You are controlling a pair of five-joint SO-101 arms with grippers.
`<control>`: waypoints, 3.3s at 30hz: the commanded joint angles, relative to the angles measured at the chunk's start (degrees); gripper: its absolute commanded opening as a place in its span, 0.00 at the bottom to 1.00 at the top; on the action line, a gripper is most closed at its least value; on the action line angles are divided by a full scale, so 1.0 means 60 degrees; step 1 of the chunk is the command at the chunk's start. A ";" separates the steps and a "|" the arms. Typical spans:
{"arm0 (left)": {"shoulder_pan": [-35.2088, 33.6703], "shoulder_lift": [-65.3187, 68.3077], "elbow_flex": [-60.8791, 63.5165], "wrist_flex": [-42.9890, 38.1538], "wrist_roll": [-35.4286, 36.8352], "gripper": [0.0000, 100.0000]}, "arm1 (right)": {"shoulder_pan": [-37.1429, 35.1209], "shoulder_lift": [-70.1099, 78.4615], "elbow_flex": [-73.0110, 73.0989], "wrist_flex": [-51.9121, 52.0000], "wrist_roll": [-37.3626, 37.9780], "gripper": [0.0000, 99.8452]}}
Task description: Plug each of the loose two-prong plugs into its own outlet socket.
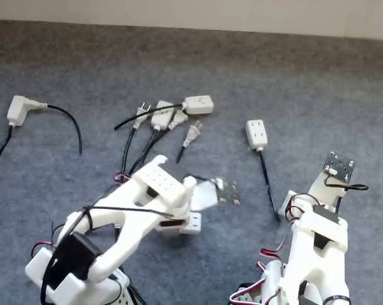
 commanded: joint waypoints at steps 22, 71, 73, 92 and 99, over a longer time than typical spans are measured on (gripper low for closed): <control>-0.5487 -0.0447 -0.3993 0.4000 0.2623 0.12 | -0.0110 -0.0256 -0.0081 -0.0154 0.0132 0.32; -0.3070 -0.5106 -0.0315 0.1319 0.0615 0.16 | -0.0330 -0.0242 -0.0022 -0.0388 0.0132 0.32; -0.3128 -0.6249 0.0154 0.1758 0.0308 0.20 | -0.0315 -0.0242 -0.0022 -0.0403 0.0132 0.32; -0.0462 -1.3092 0.7538 -0.0337 -0.1070 0.26 | -0.0359 -0.0227 -0.0007 -0.0403 0.0132 0.32; -0.1209 -1.2051 0.7480 -0.1890 -0.1084 0.26 | -0.0359 -0.0227 0.0007 -0.0403 0.0132 0.32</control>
